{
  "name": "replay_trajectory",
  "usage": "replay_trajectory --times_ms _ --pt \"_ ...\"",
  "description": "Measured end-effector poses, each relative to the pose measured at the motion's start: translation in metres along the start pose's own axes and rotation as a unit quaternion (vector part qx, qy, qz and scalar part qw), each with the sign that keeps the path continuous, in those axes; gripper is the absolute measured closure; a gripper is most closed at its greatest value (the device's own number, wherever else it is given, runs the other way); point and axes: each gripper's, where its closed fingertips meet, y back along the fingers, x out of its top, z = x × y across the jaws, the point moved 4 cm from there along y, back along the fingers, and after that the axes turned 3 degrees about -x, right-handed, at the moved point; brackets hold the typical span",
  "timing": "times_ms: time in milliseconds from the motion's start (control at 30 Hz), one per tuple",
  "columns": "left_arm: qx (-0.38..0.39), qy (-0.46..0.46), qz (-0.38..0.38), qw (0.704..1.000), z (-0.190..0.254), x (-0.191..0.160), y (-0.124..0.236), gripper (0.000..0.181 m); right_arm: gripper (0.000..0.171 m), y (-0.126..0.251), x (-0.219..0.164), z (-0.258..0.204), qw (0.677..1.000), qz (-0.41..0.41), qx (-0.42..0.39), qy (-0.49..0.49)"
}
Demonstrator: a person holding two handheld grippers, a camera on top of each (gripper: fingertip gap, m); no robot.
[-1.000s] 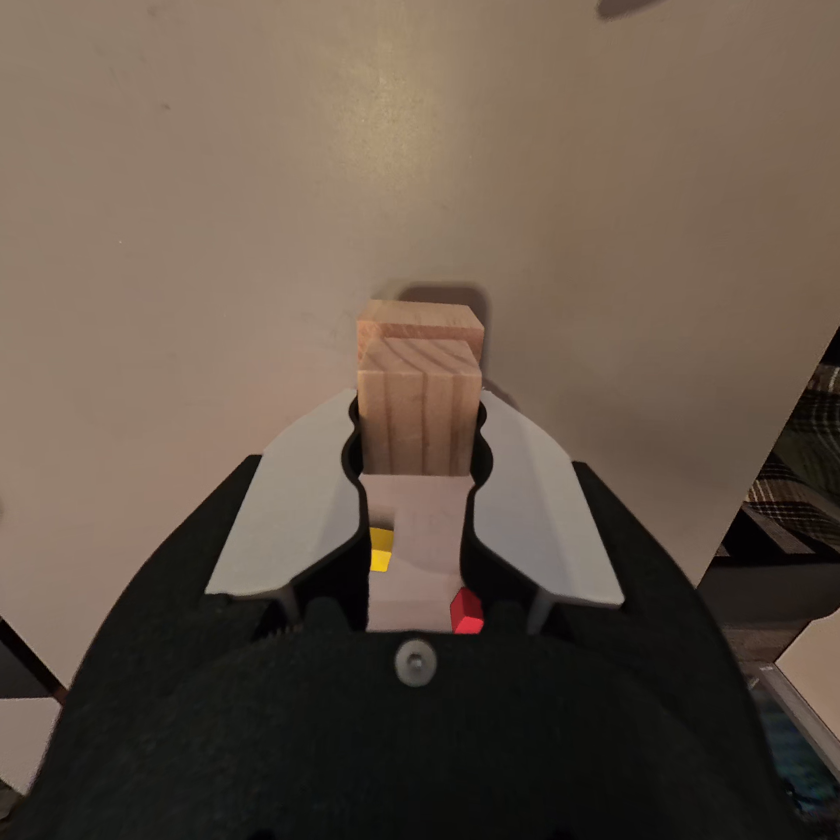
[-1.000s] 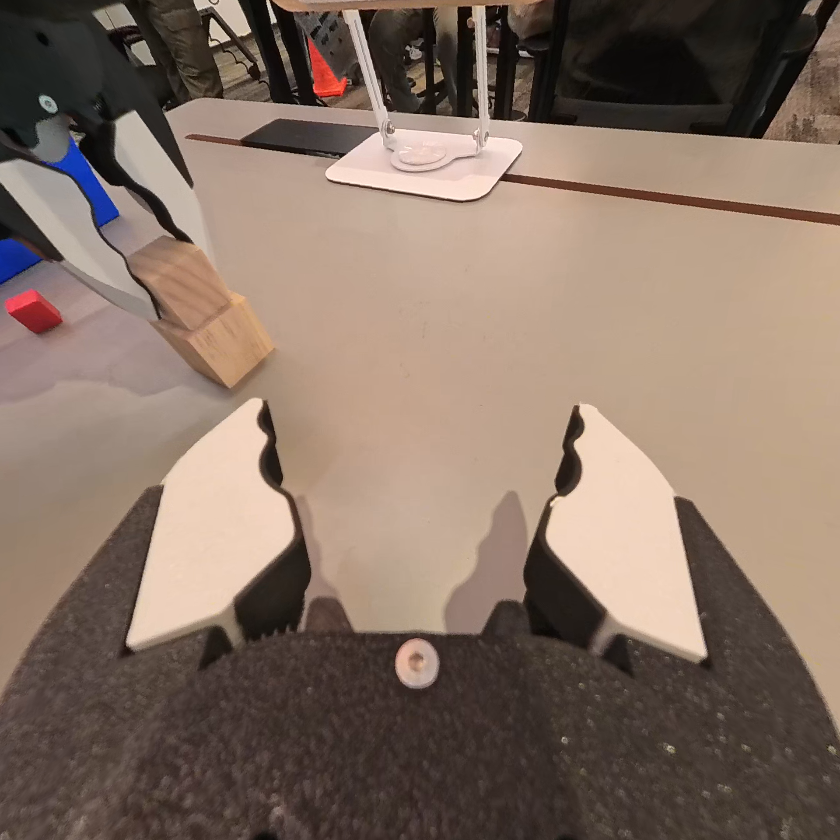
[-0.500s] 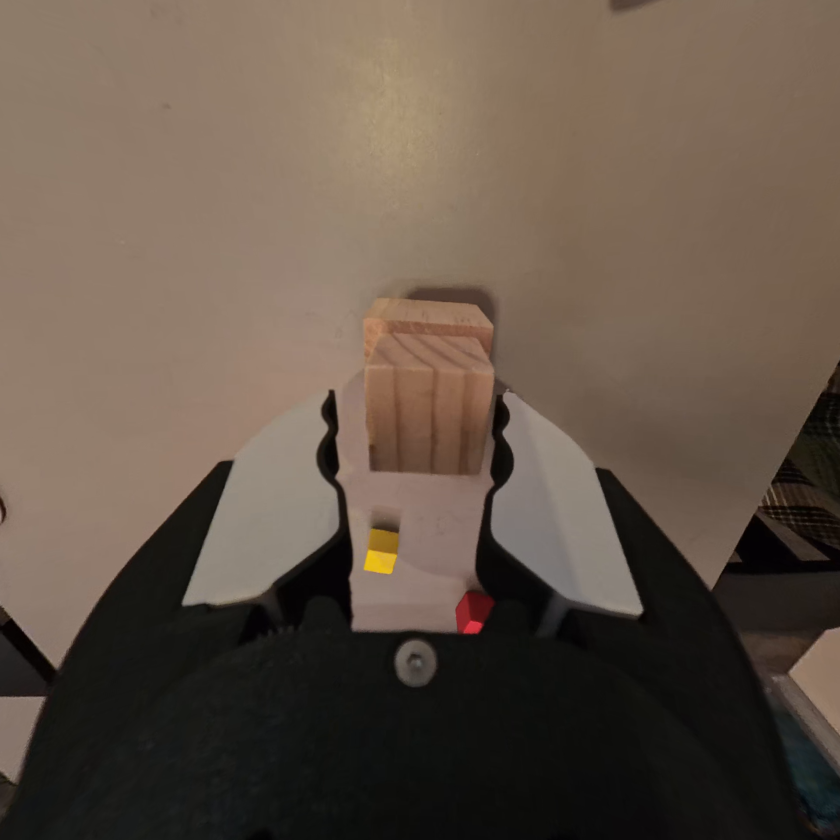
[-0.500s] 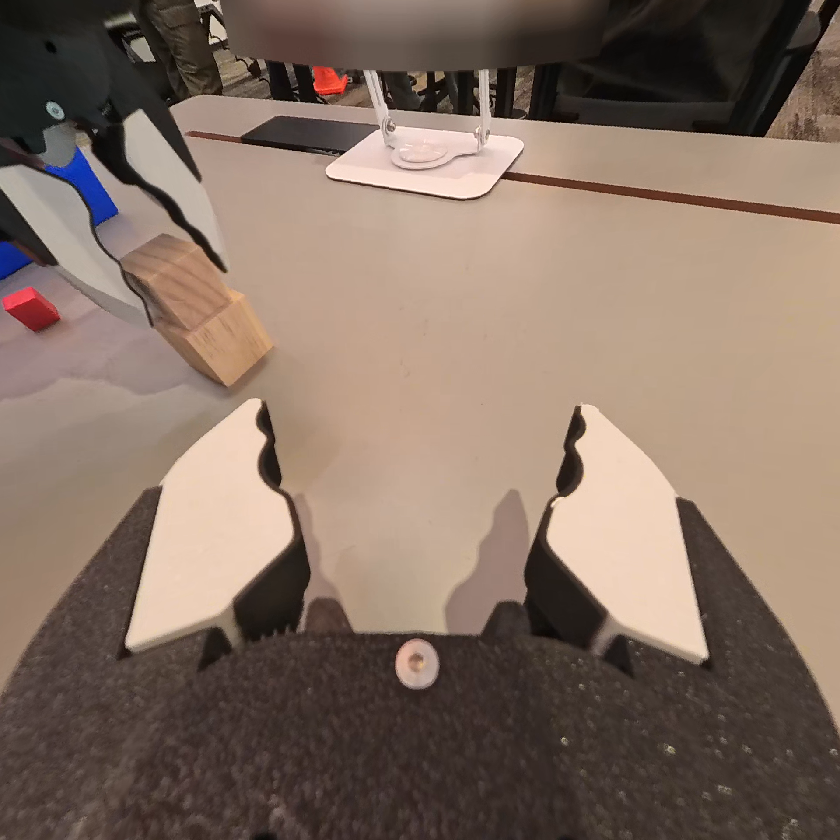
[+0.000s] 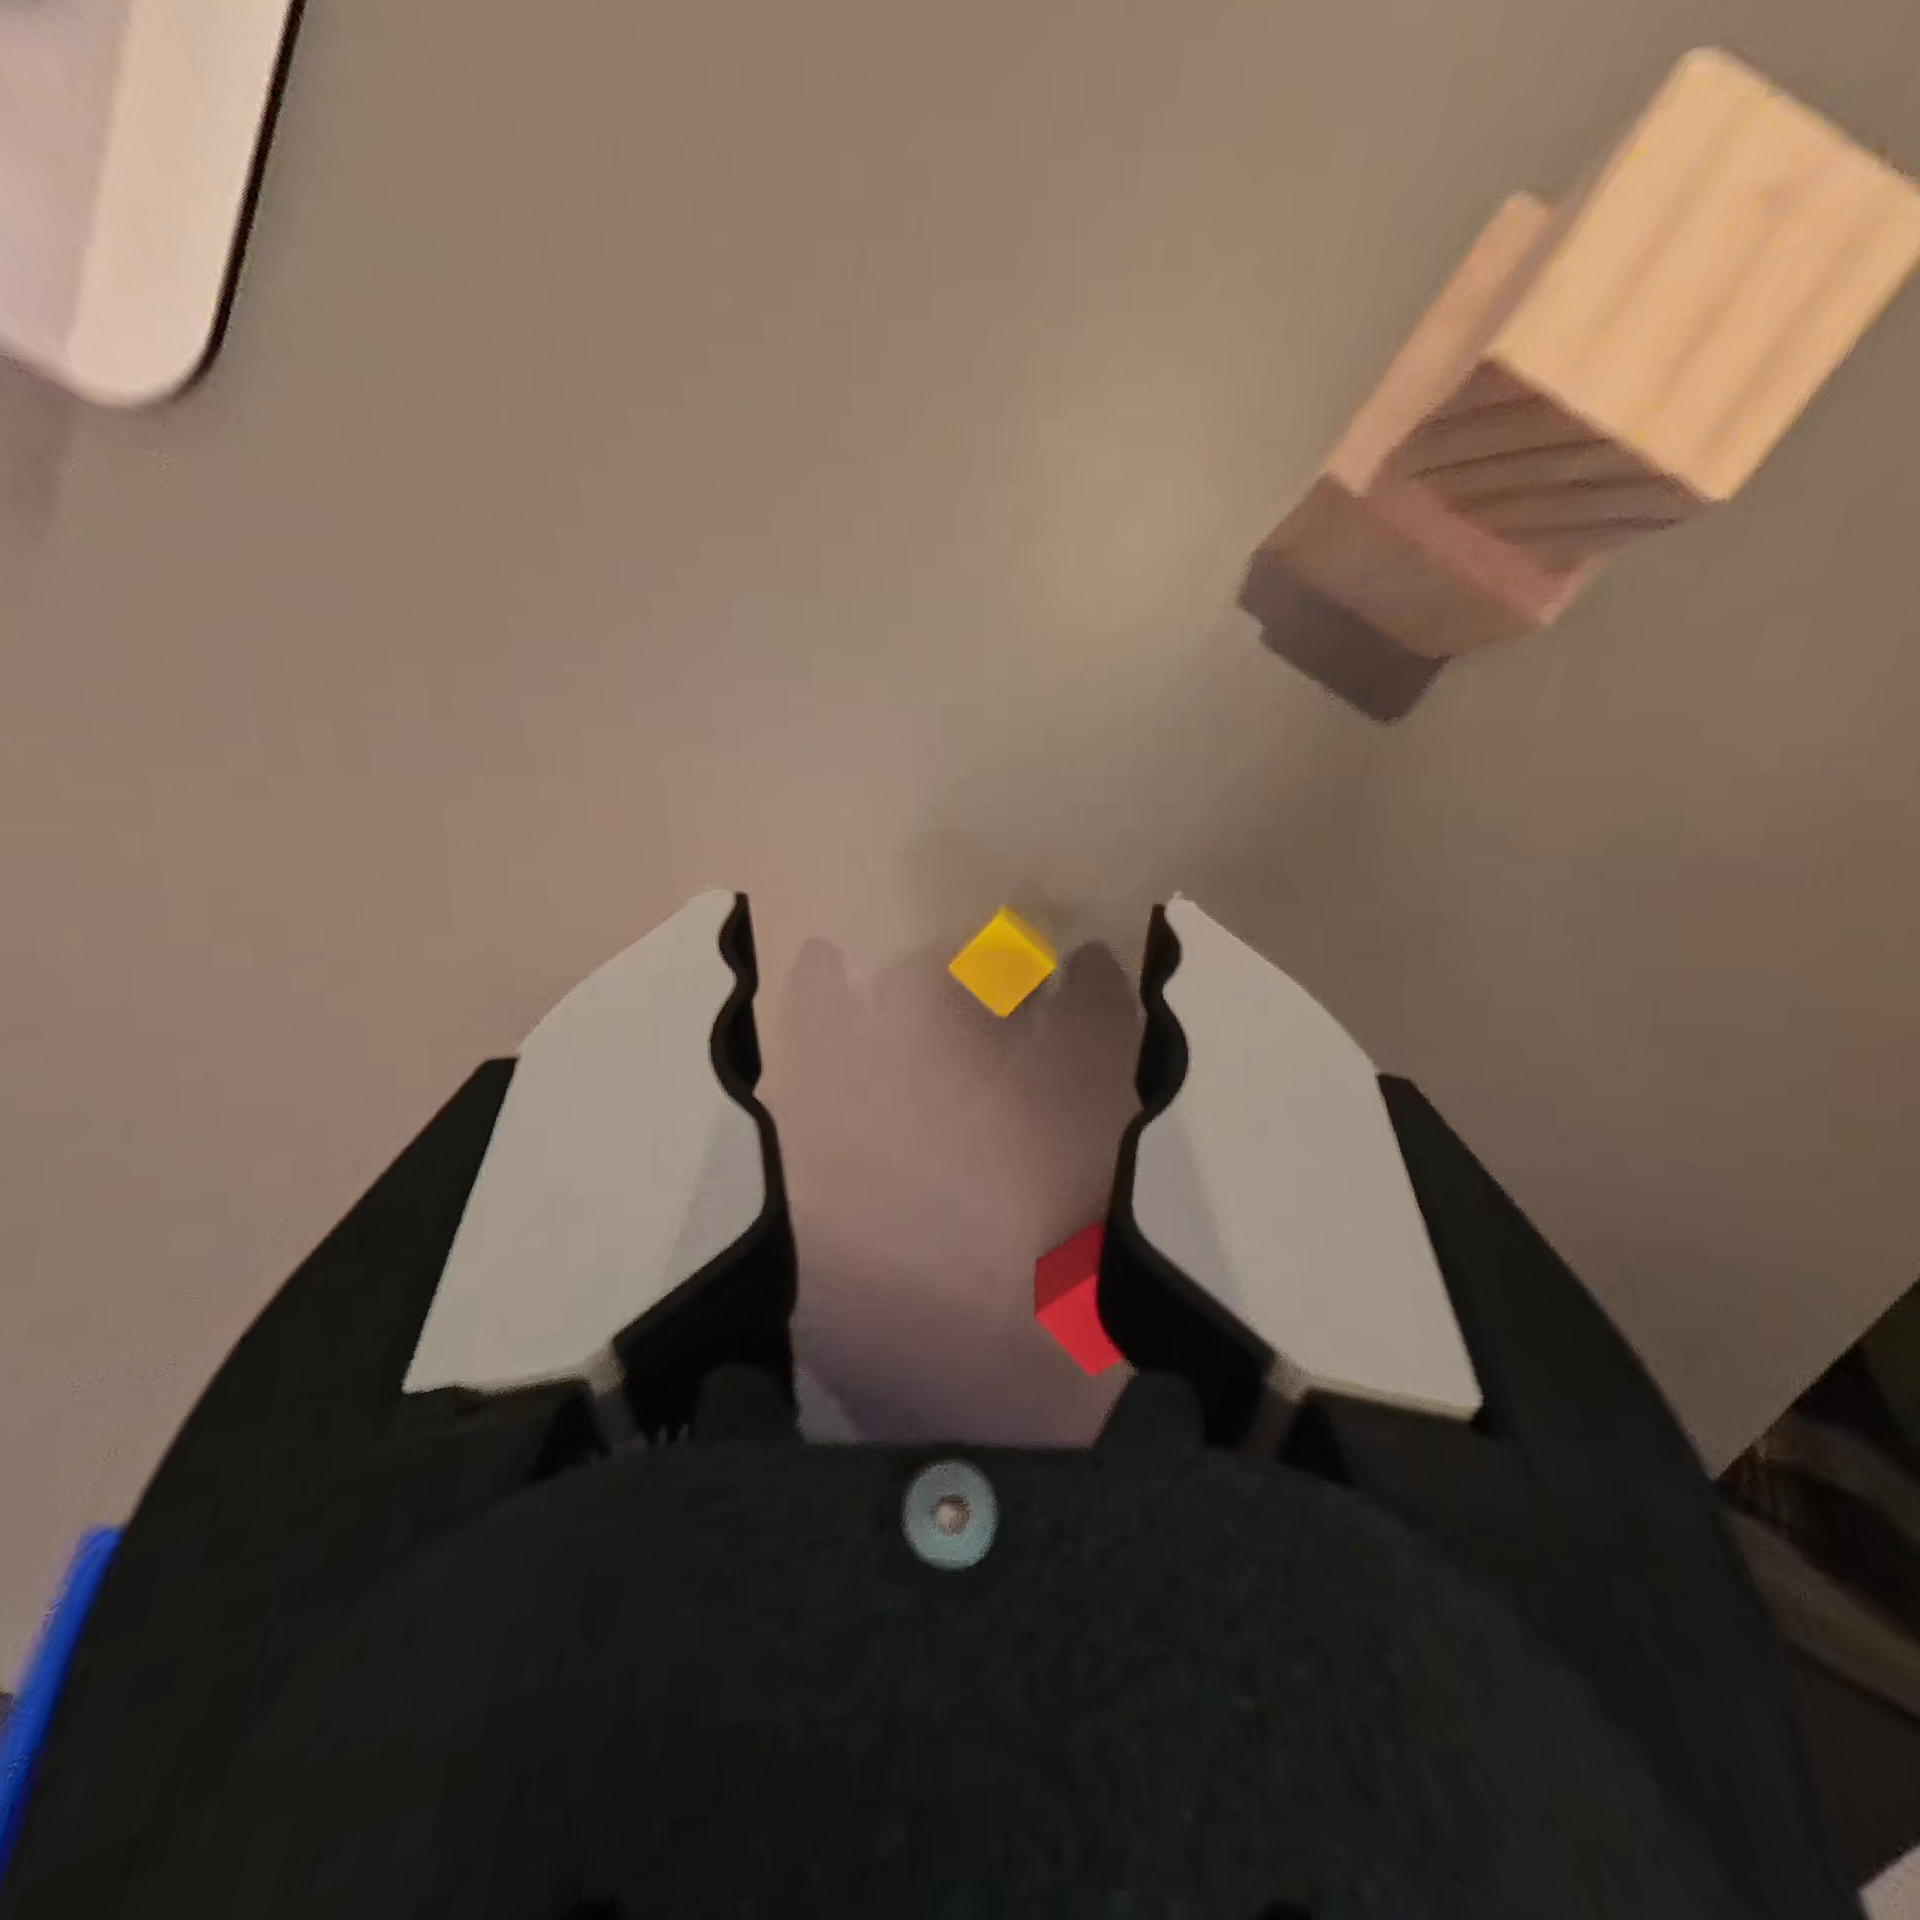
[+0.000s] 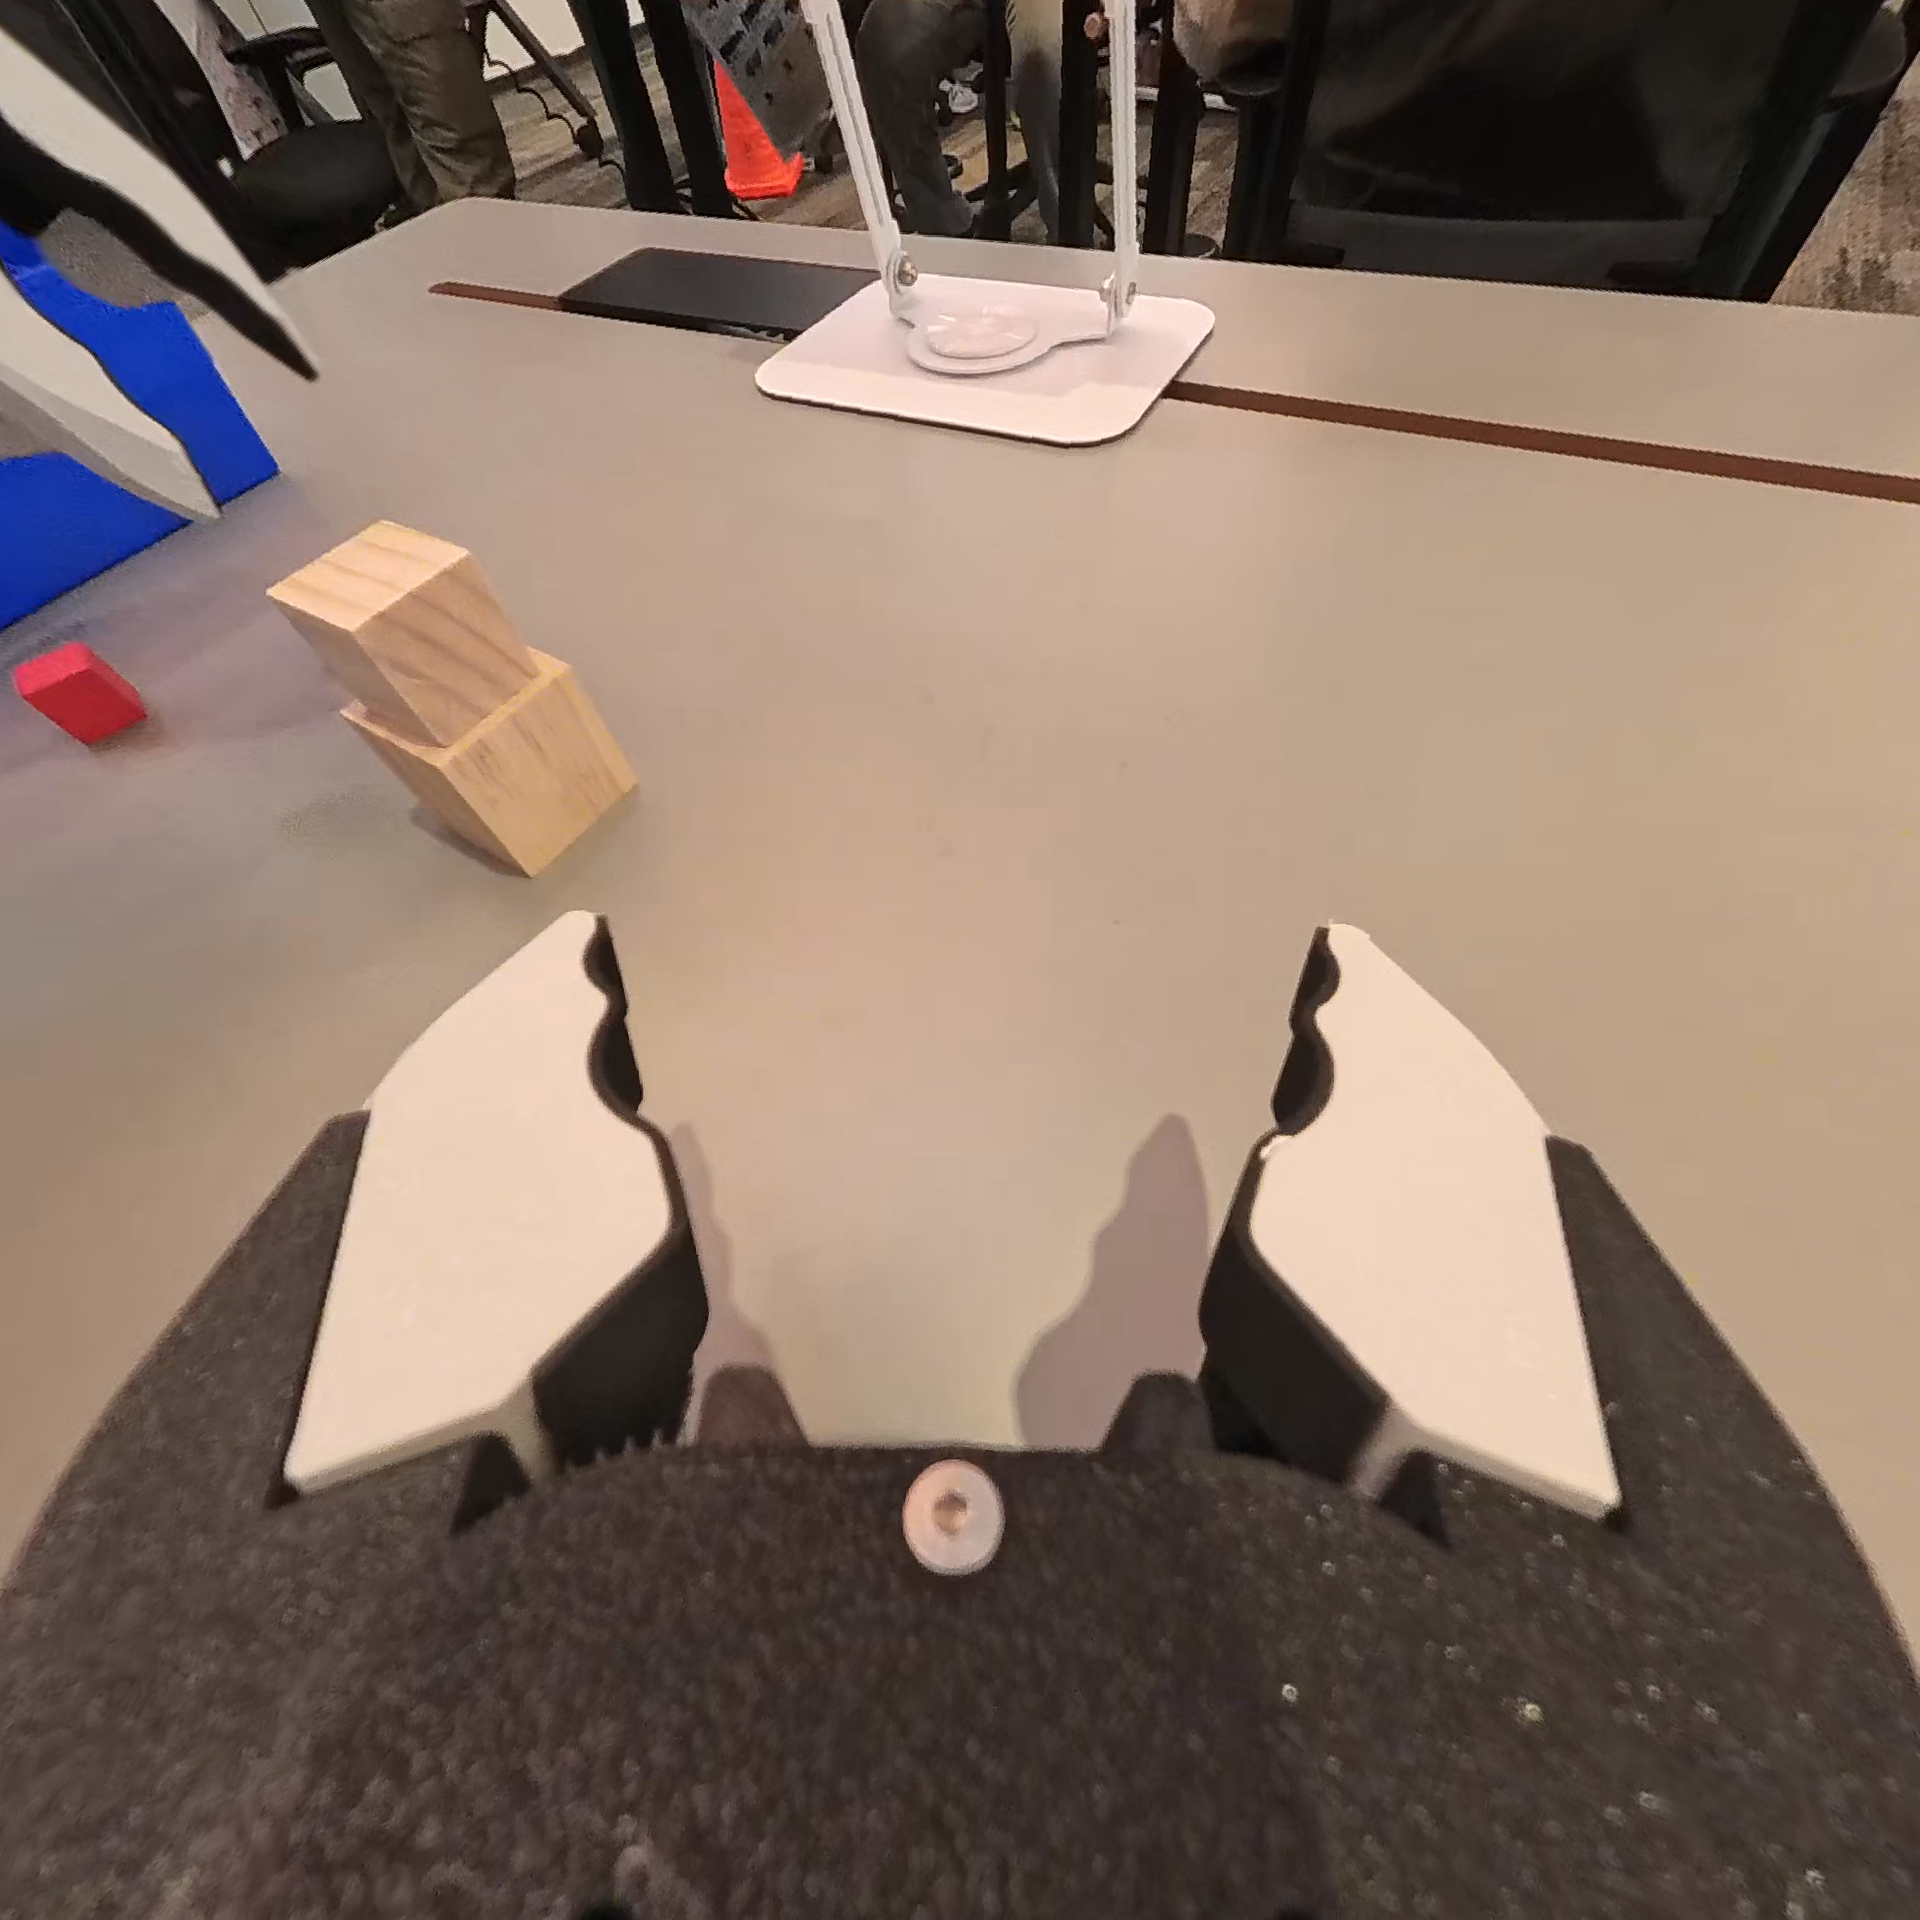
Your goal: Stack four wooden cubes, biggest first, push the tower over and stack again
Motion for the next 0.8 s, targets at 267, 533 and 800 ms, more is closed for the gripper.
replay_trajectory --times_ms 267,533,800 --pt "0.021 0.173 0.091 0.98 -0.009 -0.025 -0.003 0.118 0.051 -0.004 -0.002 -0.005 1.0 -0.007 0.003 0.006" --pt "0.059 0.237 0.15 0.958 -0.004 -0.04 0.009 0.111 0.051 -0.005 -0.004 -0.004 1.0 -0.01 0.005 0.003" --pt "0.134 0.305 0.257 0.907 0.02 -0.077 0.027 0.11 0.052 -0.006 -0.004 -0.004 1.0 -0.011 0.008 0.0"
